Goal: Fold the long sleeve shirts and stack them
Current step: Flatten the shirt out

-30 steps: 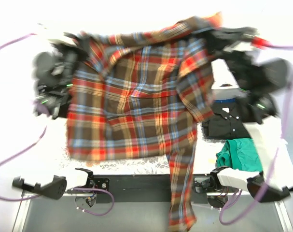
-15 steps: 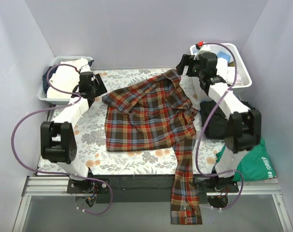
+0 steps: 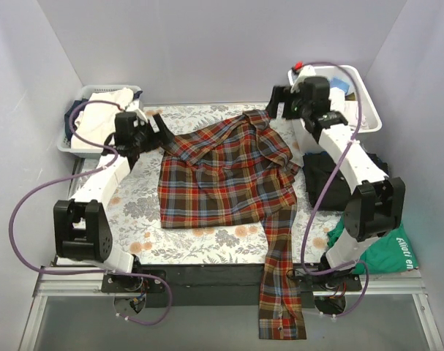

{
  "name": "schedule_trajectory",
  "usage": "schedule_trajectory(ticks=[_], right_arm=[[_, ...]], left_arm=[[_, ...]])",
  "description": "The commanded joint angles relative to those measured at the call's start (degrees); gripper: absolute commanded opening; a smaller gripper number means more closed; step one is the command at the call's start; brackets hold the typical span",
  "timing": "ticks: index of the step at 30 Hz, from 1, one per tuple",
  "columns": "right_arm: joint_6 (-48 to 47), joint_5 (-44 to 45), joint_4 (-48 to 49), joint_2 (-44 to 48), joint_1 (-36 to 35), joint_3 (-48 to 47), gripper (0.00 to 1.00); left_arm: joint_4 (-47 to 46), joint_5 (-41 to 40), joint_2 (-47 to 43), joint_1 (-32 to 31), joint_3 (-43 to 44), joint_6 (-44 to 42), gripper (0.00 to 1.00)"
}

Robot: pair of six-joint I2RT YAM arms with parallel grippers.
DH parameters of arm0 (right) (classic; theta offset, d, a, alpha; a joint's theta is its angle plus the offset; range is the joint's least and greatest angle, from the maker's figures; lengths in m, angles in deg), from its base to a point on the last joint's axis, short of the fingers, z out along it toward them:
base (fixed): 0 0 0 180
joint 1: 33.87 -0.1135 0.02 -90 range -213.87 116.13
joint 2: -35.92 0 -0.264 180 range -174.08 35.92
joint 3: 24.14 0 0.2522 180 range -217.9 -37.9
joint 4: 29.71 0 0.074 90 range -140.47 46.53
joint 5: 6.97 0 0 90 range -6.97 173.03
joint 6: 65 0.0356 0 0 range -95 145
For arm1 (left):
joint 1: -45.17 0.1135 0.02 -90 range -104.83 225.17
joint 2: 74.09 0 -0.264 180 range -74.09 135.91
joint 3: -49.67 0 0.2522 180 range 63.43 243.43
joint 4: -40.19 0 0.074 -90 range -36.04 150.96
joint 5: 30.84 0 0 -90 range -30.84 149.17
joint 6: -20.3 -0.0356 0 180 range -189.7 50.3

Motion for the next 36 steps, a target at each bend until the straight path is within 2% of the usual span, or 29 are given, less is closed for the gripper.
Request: schedule_trajectory(ticks=[1,4,10,17,21,28,31,36], right_arm=[[-5.14,0.59,-6.44,4.55,-6.33,13.84,0.97],[-4.45,1.31,-7.75,5.27,-10.12,19.92,0.96],[-1.63,-0.9,-9.6,4.48,-11.35,27.83,0.94],[-2.07,1.12,-13.47,3.25,-12.58,32.4,0.93],[-1.72,0.6,-13.73,2.45,-13.72,34.95,0.93],[-1.45,0.95,-14.79,2.19,-16.18,40.84,0.91],[-0.49,0.78,-16.8,4.02,-17.77,43.83,0.9],[2.33,-2.03,-22.42,8.25,-19.26,47.43,0.89]], left_arm=[[5.07,10.91,-4.95,-3.19,-10.52,0.93,0.82],[6.55,9.52,-3.46,-6.52,-12.46,0.67,0.82],[15.43,3.1,3.13,-10.66,-11.49,-1.44,0.77],[23.08,-5.24,6.38,-11.2,-12.55,-1.27,0.77],[28.44,-11.65,8.84,-11.2,-12.29,2.07,0.77],[34.32,-16.75,9.99,-11.19,-15.09,6.2,0.76],[38.8,-19.49,9.21,-11.11,-12.91,7.96,0.76],[43.65,-18.63,5.52,-9.54,-12.28,11.12,0.76]])
